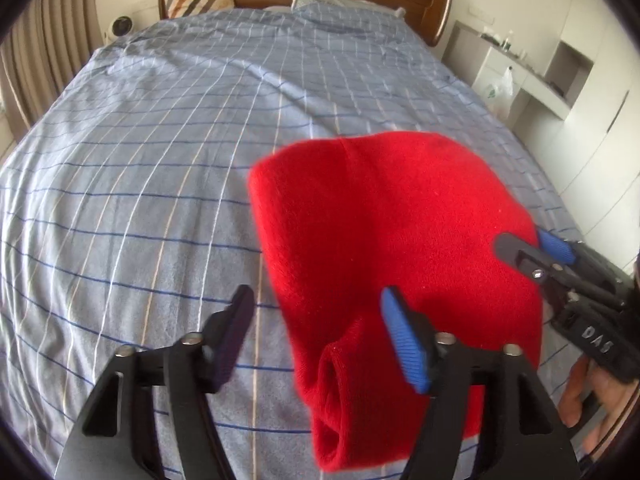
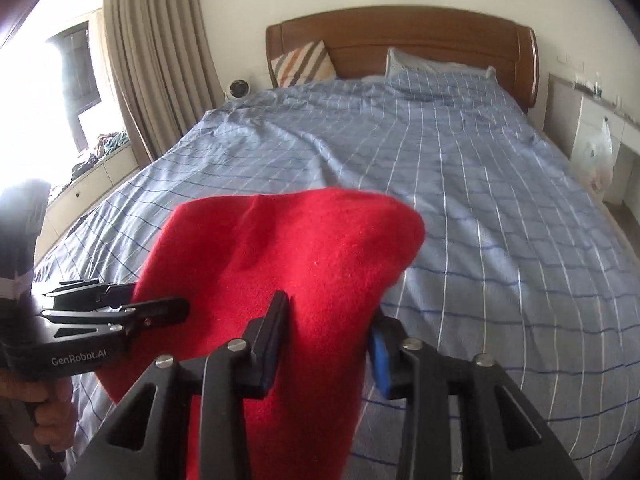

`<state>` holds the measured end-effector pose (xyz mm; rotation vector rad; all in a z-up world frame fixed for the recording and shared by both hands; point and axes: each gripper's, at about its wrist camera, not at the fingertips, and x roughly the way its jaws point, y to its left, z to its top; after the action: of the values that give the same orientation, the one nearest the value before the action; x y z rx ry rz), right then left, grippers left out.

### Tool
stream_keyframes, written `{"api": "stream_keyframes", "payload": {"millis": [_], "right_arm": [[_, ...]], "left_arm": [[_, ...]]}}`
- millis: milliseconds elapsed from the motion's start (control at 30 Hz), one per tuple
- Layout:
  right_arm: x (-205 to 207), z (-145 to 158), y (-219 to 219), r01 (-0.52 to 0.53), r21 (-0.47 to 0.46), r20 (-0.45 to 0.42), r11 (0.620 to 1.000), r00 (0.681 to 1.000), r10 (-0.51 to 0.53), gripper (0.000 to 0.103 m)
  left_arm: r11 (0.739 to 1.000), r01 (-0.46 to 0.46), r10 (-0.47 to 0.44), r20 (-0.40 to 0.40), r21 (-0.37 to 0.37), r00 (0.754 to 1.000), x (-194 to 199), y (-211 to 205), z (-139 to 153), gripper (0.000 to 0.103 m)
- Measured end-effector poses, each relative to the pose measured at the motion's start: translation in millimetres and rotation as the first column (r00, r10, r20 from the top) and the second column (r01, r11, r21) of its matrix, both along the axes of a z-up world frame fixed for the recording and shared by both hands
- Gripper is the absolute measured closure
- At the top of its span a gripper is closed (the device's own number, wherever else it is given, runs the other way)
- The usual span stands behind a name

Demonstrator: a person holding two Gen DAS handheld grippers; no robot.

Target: Fold small clothes

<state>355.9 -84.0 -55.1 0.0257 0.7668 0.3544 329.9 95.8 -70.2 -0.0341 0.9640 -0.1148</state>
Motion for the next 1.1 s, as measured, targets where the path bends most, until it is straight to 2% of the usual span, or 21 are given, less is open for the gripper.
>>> {"api": "stream_keyframes", "payload": {"millis": [33,133,167,200,267,367,500,600,700,833,933,1000,1100], "right_arm": [[-0.2,-11.0,-11.8,0.034,-0.003,-0.035,0.999,0.999,-0.034,0.032],[-21.3,-36.5,-49.8,0.103,-0.026,-0.089,0.994,0.991,-0.105,0.023],[-31.6,-41.5,-60.3,0.113,-0.046,-0.096,0.992,0.988,-0.117,0.017],[-44.1,-45.4,-69.0,0.123,-0.069,-0.1,0.99,0.987,-0.13,0.015],[-71.8,-47.2,-81.0,0.129,-0.098,-0.094,0.987,0.986,-0.138,0.014],[-112.6,-39.2,-86.9,0.115,-0.121,-0.069,0.986,0.99,-0.124,0.01],[-161.7,-13.3,-79.0,0.121,-0.152,0.006,0.981,0.993,-0.122,0.008],[-194.6,6.3,-70.1,0.115,-0.145,0.049,0.983,0.993,-0.109,0.002],[-222.1,19.3,-59.3,0.105,-0.126,0.071,0.986,0.993,-0.097,0.001],[-245.4,24.1,-49.5,0.102,-0.124,0.054,0.987,0.994,-0.096,0.001],[-260.3,24.5,-48.6,0.112,-0.097,0.018,0.989,0.994,-0.11,0.001],[-269.3,27.4,-48.7,0.117,-0.082,0.009,0.99,0.993,-0.116,0.001],[-281.9,34.3,-45.6,0.124,-0.093,-0.001,0.988,0.992,-0.125,0.001]], "left_arm": [[0.999,-0.014,0.014,0.008,0.049,1.0,-8.8,-0.2,-7.4,0.026],[0.992,-0.016,0.009,0.052,0.127,0.999,-43.4,-1.3,-22.2,0.023],[0.99,-0.02,0.009,0.074,0.143,0.997,-56.9,-2.1,-22.3,0.019],[0.987,-0.025,0.01,0.101,0.156,0.995,-71.1,-3.6,-20.1,0.012],[0.982,-0.042,0.01,0.167,0.186,0.986,-101.0,-9.6,-12.1,0.003],[0.974,-0.068,0.016,0.235,0.215,0.972,-137.8,-21.2,4.5,0.001],[0.97,-0.118,0.065,0.242,0.213,0.968,-171.8,-30.2,24.7,0.0],[0.958,-0.172,0.114,0.25,0.227,0.962,-198.0,-33.1,35.2,0.0],[0.954,-0.181,0.124,0.236,0.237,0.964,-219.7,-33.5,42.9,0.0],[0.96,-0.182,0.128,0.244,0.214,0.961,-247.0,-31.3,56.6,0.0],[0.966,-0.167,0.124,0.214,0.197,0.969,-259.2,-31.0,60.1,0.0],[0.968,-0.155,0.117,0.191,0.199,0.975,-264.9,-32.3,61.0,0.001],[0.961,-0.162,0.117,0.2,0.225,0.973,-277.0,-35.6,63.8,0.0]]}}
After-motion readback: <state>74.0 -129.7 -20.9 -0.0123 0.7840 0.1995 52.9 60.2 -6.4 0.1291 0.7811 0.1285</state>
